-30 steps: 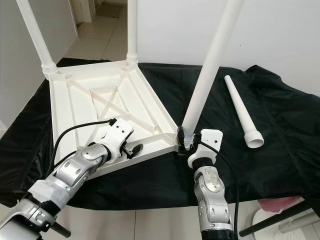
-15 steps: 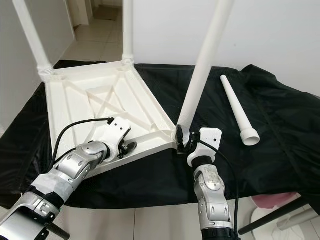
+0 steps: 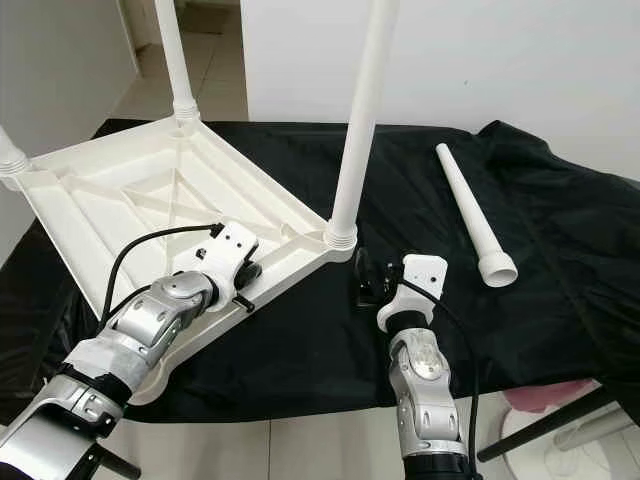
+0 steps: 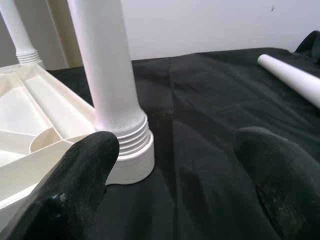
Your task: Building children table
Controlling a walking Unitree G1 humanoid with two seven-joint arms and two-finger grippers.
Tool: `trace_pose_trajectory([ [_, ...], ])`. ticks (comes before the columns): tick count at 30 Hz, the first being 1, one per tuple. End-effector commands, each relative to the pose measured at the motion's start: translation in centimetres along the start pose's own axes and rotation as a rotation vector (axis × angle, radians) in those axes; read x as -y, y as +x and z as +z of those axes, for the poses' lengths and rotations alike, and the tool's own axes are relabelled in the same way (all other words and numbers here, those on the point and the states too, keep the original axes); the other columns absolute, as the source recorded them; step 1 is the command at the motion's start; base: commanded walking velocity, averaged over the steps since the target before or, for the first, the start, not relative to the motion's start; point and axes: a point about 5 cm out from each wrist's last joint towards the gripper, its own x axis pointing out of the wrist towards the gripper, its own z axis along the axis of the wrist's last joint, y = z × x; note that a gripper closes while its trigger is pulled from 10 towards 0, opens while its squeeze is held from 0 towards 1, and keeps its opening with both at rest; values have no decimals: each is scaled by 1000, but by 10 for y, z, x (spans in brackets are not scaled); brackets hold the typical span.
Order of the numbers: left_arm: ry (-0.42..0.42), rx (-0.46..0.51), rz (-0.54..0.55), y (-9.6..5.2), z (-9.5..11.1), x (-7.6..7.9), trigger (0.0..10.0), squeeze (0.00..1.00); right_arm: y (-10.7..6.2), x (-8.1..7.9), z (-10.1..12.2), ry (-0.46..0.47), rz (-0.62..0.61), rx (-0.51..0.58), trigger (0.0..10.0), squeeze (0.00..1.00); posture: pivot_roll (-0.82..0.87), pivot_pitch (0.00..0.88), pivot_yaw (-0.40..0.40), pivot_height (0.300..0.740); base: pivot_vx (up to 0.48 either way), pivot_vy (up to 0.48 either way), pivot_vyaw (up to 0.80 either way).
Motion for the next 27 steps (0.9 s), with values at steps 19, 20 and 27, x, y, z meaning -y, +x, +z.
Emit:
trace_pose_trajectory([
  [19,-102,344,-265,-28,42,16,10000,0,6,-3,-6,4,-9,-5,10000,0,-25,0,-3,740,0,0,0],
  [20,-108,353,-264,-30,43,14,10000,0,6,-4,-7,5,-6,-7,10000,0,-25,0,-3,740,0,0,0],
  [27,-101,367,-245,-40,41,0,10000,0,7,-9,-10,22,57,-21,10000,0,-11,0,-2,740,0,0,0],
])
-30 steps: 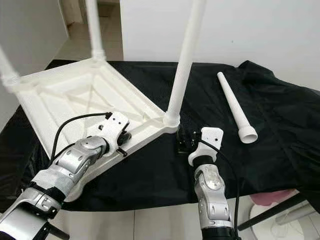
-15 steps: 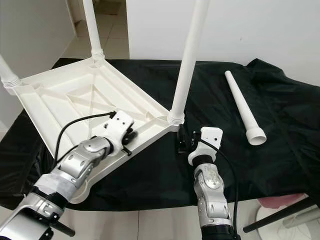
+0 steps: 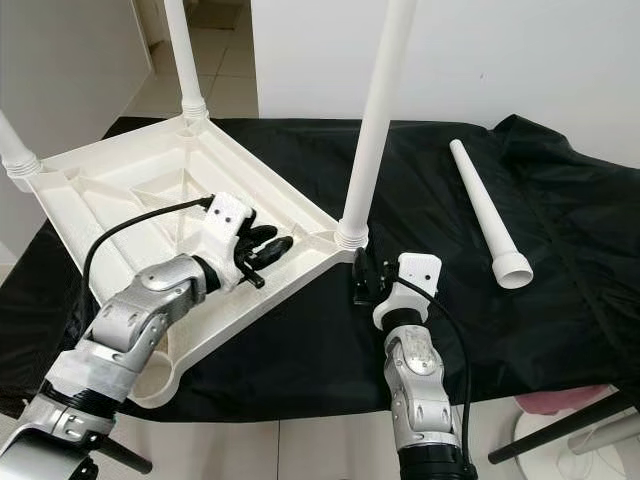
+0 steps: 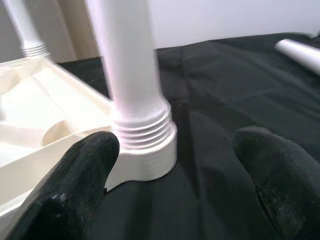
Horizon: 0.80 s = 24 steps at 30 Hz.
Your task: Building children table
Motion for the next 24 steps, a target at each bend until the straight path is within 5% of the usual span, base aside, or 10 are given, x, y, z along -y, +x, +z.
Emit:
trace_pose_trajectory([
  [1,14,12,-40,-7,3,-2,10000,0,2,-4,-1,12,48,-1,10000,0,-7,0,-1,740,0,0,0],
  [12,99,18,93,-33,9,-33,10000,0,12,-11,1,83,256,-11,10000,0,10,0,-8,740,0,0,0],
  [24,157,58,144,-40,28,-47,10000,0,16,-18,2,94,448,-29,10000,0,40,0,-31,740,0,0,0],
])
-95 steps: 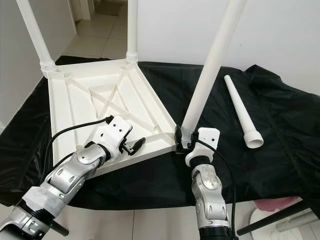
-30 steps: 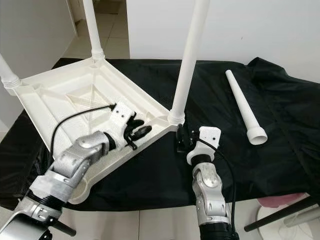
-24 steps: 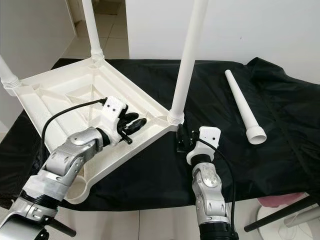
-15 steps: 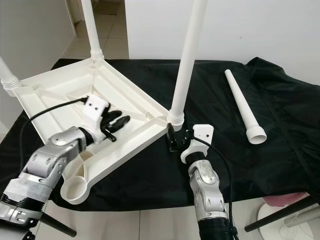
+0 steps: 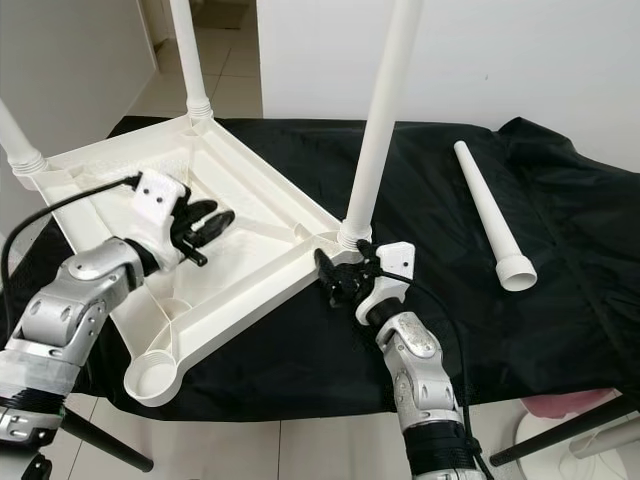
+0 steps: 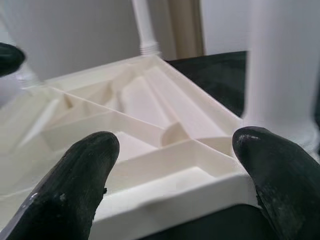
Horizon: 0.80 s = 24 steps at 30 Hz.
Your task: Building children table
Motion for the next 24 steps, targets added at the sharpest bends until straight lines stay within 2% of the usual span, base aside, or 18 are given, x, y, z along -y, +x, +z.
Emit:
trace_pose_trajectory([
  [1,30,11,-32,0,5,-1,10000,0,1,0,-3,12,39,-23,10000,0,43,0,-33,740,0,0,0],
  [4,44,18,-34,0,9,-2,10000,0,3,1,-2,17,76,-26,10000,0,47,1,-36,740,0,0,0],
  [6,46,30,-54,1,13,0,10000,0,8,7,0,14,89,-32,10000,0,52,32,-42,740,0,0,0],
  [15,40,31,-135,0,16,11,10000,0,18,23,6,-5,85,-41,10000,0,53,82,-42,740,0,0,0],
  [18,39,30,-140,0,16,11,10000,0,18,24,6,-3,88,-39,10000,0,53,88,-41,740,0,0,0],
  [20,26,13,-203,-6,11,21,10000,0,20,37,11,-31,65,-45,10000,0,47,116,-42,740,0,0,0],
  [24,22,7,-242,-9,9,26,10000,0,21,47,15,-43,29,-37,10000,0,46,127,-41,740,0,0,0],
])
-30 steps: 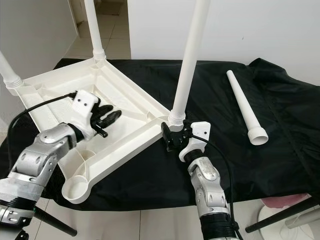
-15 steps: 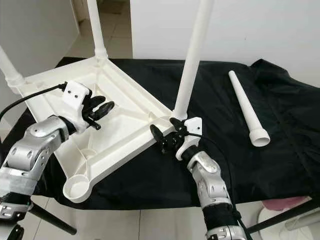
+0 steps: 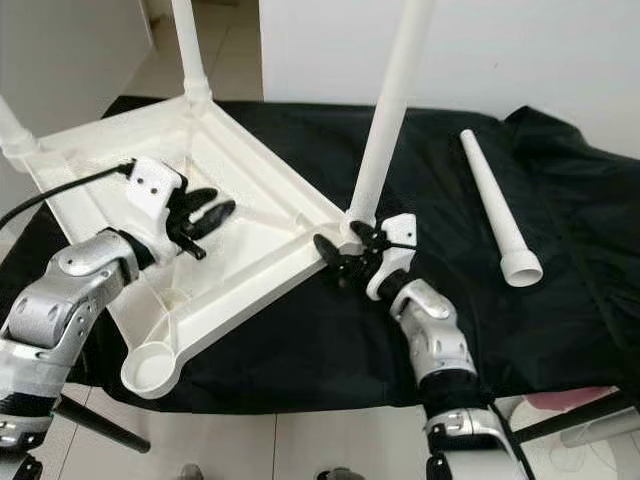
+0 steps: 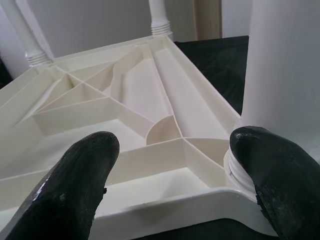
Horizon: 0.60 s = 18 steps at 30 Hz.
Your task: Building children table
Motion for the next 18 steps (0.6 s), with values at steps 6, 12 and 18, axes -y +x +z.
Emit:
trace_pose_trajectory([
  [6,-1,-36,-255,-11,-3,17,10000,0,-6,22,2,-18,-156,13,10000,0,45,129,-38,740,0,0,0],
  [12,6,-63,-260,-18,-7,15,10000,0,-9,38,6,-31,-321,49,10000,0,47,121,-34,740,0,0,0],
  [18,55,-124,-238,-28,-14,2,10000,0,-16,54,8,-22,-487,87,10000,0,47,102,-28,740,0,0,0],
])
